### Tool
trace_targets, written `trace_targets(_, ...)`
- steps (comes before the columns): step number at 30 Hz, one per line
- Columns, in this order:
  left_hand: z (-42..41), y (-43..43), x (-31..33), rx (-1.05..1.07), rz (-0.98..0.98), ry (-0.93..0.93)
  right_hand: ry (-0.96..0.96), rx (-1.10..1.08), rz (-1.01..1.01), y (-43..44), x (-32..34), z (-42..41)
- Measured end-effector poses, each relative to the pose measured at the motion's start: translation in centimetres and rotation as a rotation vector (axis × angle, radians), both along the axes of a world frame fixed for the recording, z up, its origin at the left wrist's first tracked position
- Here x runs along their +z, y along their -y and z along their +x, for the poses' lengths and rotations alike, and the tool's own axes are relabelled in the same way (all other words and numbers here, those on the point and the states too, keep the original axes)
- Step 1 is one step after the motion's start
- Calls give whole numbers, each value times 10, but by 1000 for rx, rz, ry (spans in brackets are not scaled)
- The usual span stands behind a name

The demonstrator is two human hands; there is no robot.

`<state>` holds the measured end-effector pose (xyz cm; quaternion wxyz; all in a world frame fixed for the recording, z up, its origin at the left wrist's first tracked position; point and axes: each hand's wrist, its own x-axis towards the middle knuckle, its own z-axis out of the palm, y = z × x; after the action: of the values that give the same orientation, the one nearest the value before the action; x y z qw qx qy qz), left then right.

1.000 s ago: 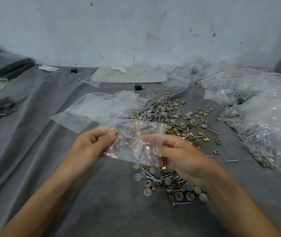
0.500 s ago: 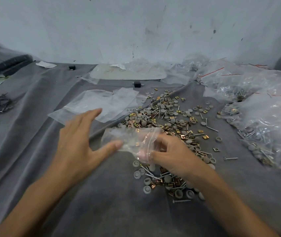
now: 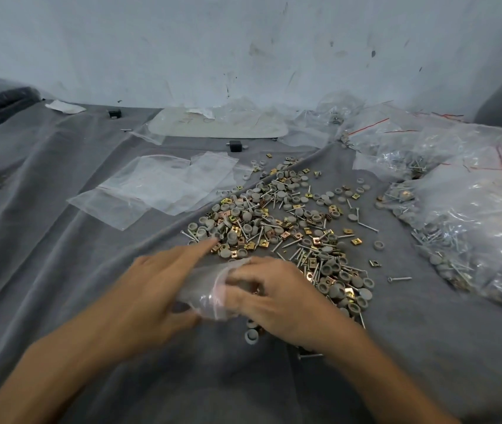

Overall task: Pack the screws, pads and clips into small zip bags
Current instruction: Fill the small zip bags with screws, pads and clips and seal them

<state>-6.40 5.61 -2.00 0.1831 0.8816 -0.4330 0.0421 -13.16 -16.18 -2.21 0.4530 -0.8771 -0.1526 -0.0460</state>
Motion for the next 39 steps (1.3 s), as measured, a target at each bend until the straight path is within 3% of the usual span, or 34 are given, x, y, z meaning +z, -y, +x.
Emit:
trace_targets(3, 6, -4, 7, 115, 2, 201, -83, -109, 60, 6, 1, 0)
trace_targets(5, 9, -5, 12, 144, -18, 241, -156, -169, 140, 12, 3, 1)
trace_targets(14, 4, -5, 17, 224, -242, 203, -322, -376, 416, 20, 6, 7)
trace_targets(18, 6, -7, 22, 101, -184, 153, -367, -397, 488, 24, 8, 8)
trace_targets(23, -3, -7, 23, 111, -101, -198, -252, -172, 336, 10, 7, 0)
trace_targets(29, -23, 11, 19, -154, -114, -170, -156, 2, 259, -11, -4, -3)
trace_targets(39, -15, 11, 20, -86, -219, -194, -112, -39, 65, -4, -4, -3)
